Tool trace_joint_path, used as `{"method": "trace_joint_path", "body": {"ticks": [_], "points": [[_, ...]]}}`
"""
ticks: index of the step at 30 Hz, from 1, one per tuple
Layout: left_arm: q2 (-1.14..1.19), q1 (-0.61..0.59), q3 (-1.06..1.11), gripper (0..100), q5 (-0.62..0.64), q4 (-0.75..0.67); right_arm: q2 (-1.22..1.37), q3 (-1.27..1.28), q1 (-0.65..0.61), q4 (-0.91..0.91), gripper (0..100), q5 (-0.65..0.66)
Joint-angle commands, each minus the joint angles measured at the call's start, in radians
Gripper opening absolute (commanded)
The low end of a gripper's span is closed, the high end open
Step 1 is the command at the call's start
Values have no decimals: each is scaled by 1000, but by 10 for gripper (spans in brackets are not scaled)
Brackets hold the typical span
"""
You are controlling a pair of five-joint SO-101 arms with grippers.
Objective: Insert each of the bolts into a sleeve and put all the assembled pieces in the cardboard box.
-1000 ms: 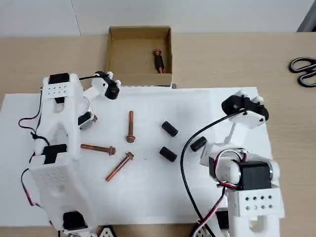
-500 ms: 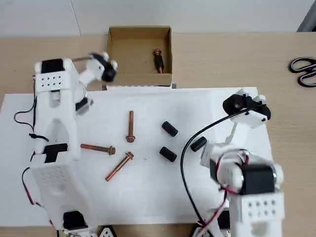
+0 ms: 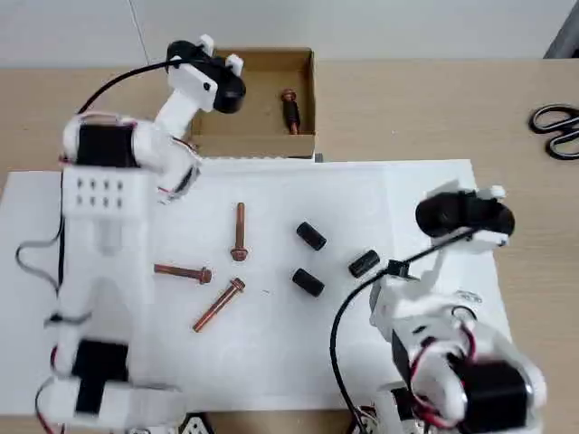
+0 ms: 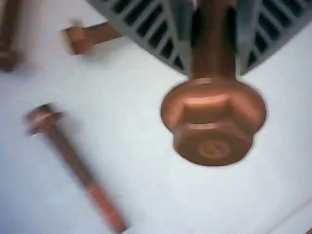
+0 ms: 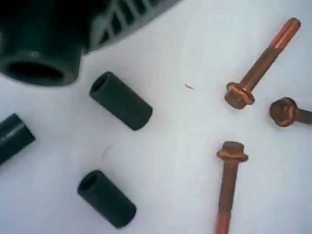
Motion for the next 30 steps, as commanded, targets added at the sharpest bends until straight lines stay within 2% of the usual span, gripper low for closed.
{"method": "trace_joint_path", "body": {"ticks": [1, 7, 14, 19, 25, 30], "points": [[-178, 37, 59, 6, 147, 12, -74, -48, -2, 4, 4, 25], [-284, 34, 156, 6, 247, 11, -193, 11, -2, -1, 4, 100], [-534, 40, 260, 6, 453, -8, -308, 26, -2, -22, 4, 170], [-760, 38, 513, 6, 526, -152, -332, 138, -2, -108, 4, 190], [-1097, 34, 854, 6, 612, -437, -397, 325, -5, -260, 4, 196], [-1375, 38, 1122, 6, 763, -566, -507, 483, -102, -332, 4, 195]]}}
